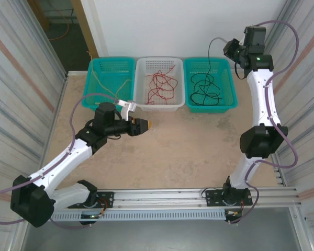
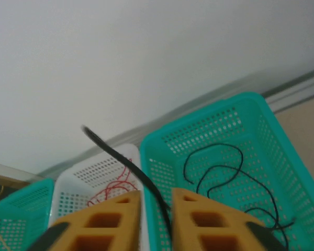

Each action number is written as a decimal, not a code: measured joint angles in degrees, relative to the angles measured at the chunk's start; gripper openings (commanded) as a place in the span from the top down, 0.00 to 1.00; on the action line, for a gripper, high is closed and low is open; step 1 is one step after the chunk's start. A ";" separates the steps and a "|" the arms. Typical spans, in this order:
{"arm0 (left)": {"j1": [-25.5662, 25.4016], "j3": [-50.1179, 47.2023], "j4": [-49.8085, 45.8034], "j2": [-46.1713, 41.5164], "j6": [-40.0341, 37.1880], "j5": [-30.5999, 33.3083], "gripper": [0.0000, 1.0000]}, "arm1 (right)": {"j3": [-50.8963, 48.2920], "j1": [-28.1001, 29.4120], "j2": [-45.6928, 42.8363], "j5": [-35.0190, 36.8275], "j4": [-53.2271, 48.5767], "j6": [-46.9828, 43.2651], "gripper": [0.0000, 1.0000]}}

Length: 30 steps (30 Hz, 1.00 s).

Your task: Untangle the cables

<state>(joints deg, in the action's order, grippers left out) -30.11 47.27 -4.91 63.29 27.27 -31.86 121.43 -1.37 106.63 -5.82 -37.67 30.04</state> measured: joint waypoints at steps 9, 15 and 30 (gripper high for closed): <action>0.00 0.37 -2.58 0.00 -0.59 2.58 0.38 | -1.60 -0.15 0.70 -0.44 -1.75 -0.17 0.55; 0.42 2.86 -7.15 -1.11 -2.38 8.20 0.33 | -13.22 -0.15 -7.67 -1.57 1.46 0.28 0.36; 0.92 3.48 -4.44 -9.27 -10.32 42.53 0.01 | -60.28 6.97 -48.94 4.79 20.06 -4.15 0.01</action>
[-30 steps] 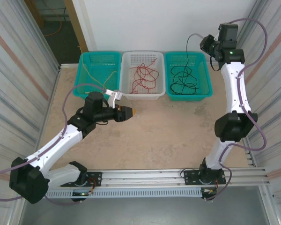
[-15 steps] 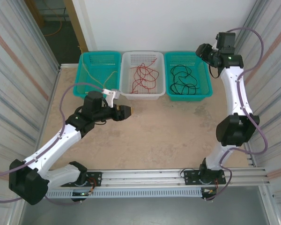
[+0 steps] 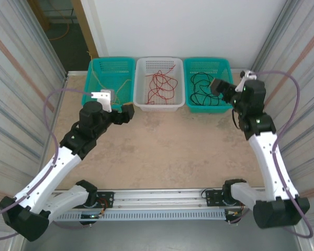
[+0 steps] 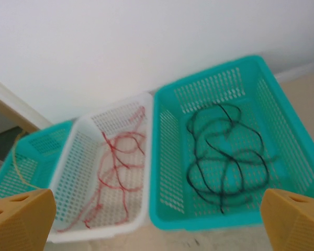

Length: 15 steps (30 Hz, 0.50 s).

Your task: Untangle the cables

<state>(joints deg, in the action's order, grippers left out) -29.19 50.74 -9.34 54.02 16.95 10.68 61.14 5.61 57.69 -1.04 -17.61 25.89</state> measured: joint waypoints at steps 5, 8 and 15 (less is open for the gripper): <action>0.63 -10.43 8.04 4.00 -5.64 15.50 0.01 | -16.72 -0.11 -5.18 6.64 1.60 1.75 0.01; 1.68 -13.07 8.55 8.79 -7.87 21.84 0.01 | -24.11 0.00 -4.74 9.94 2.32 1.92 0.01; 12.35 -17.66 16.59 10.80 -11.39 25.92 0.01 | -30.10 2.27 -0.94 28.15 9.25 1.62 0.01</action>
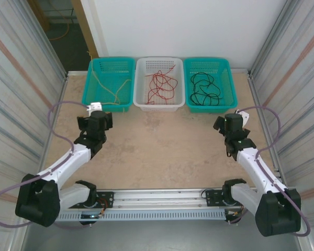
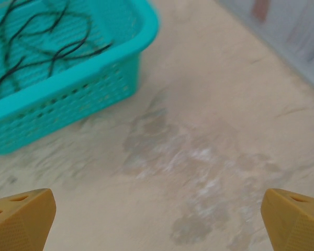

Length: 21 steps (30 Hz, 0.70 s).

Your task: Untangle the cables

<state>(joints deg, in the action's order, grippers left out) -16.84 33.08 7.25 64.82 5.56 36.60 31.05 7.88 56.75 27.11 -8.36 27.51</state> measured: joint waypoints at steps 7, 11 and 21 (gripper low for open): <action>8.37 -5.99 14.36 10.19 -2.60 -5.38 0.01 | -2.58 0.42 15.04 14.80 17.09 -5.53 0.00; 10.05 -8.83 21.90 15.13 -3.76 -9.66 0.01 | -6.73 1.18 22.99 14.73 33.57 -13.16 0.01; 12.35 -9.81 36.81 20.79 -6.47 -22.32 0.01 | -11.02 -7.54 31.04 -8.72 55.84 -20.20 0.01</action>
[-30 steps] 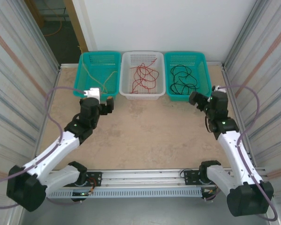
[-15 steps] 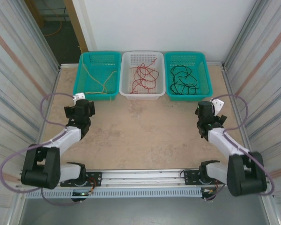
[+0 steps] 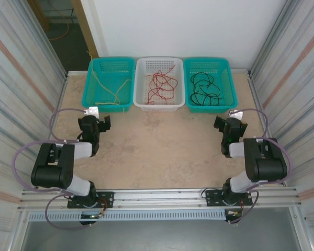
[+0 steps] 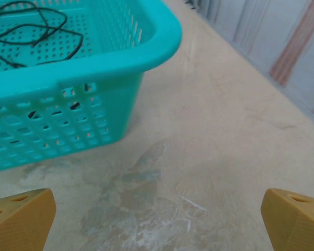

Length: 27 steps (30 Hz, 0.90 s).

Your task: Untangle the cables

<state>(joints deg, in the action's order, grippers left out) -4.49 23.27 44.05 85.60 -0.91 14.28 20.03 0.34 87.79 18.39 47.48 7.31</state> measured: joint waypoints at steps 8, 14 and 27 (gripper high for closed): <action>1.44 -0.92 1.95 1.51 0.02 -3.19 0.01 | 1.55 -1.70 0.68 -9.22 -0.35 -0.35 0.01; 1.42 -0.92 2.29 1.51 0.02 -3.82 0.01 | 1.57 -1.70 0.66 -10.25 -0.42 -0.35 0.01; 1.42 -0.92 2.29 1.51 0.02 -3.82 0.01 | 1.57 -1.70 0.68 -10.78 -0.42 -0.35 0.01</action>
<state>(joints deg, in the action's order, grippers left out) -3.07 22.35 46.35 87.11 -0.89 10.46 21.61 -1.37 88.47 7.62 47.07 6.96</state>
